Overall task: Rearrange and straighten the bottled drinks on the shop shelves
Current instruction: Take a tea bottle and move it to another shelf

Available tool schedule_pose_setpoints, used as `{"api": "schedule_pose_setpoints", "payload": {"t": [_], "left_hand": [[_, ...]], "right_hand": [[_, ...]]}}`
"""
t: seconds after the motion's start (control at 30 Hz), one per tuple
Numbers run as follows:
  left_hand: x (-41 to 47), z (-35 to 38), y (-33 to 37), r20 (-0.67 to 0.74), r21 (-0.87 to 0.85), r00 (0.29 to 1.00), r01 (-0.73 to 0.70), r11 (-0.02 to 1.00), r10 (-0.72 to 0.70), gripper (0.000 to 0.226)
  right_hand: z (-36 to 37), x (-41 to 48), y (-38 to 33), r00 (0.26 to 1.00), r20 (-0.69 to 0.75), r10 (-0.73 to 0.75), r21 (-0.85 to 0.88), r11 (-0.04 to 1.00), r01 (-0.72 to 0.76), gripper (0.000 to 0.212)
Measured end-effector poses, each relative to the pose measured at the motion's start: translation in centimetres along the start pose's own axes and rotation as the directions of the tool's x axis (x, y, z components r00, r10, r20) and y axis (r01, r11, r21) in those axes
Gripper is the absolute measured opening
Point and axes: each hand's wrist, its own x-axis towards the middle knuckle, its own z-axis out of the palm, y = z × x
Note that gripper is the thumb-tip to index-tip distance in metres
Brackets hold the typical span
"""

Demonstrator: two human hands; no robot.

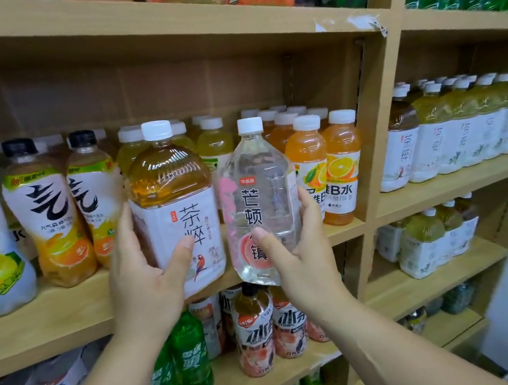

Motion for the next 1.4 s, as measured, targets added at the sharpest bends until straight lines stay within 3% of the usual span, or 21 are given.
{"api": "schedule_pose_setpoints", "payload": {"t": [0.2,0.4,0.63,0.8,0.97,1.1,1.23,1.4], "left_hand": [[-4.6,2.3,4.4,0.106,-0.174,0.991,0.098,0.980,-0.080,0.096],[-9.4,8.8,8.2,0.168,-0.267,0.971,0.209,0.941,-0.168,0.093],[-16.0,19.3,11.7,0.239,-0.222,0.940,0.296,0.929,-0.243,0.077],[-20.8,23.5,11.7,0.209,-0.167,0.919,0.369,0.914,-0.333,0.071],[-22.7,25.0,10.4,0.187,-0.120,0.904,0.409,0.905,-0.384,0.077],[-23.4,25.9,9.0,0.201,-0.116,0.883,0.450,0.885,-0.423,0.082],[-23.3,26.9,7.7,0.213,-0.110,0.861,0.491,0.864,-0.462,0.091],[-23.7,28.8,7.2,0.181,-0.103,0.842,0.529,0.842,-0.508,0.073]], "right_hand": [[-7.4,-3.1,-0.6,0.999,-0.011,0.034,0.085,0.996,-0.033,0.084],[-17.8,-4.1,2.5,0.992,0.035,0.122,0.195,0.973,-0.126,0.077],[-31.0,-5.0,8.7,0.962,0.098,0.255,0.200,0.942,-0.270,0.083],[-37.6,-4.6,13.6,0.915,0.115,0.387,0.203,0.893,-0.403,0.082],[-39.1,-2.9,17.8,0.866,0.138,0.481,0.164,0.851,-0.499,0.103],[-38.1,-1.9,20.9,0.852,0.162,0.497,0.119,0.848,-0.517,0.068],[-36.5,-1.1,23.5,0.807,0.168,0.566,0.144,0.796,-0.588,0.067],[-36.1,1.2,26.0,0.803,0.211,0.557,0.070,0.811,-0.581,0.070]]}}
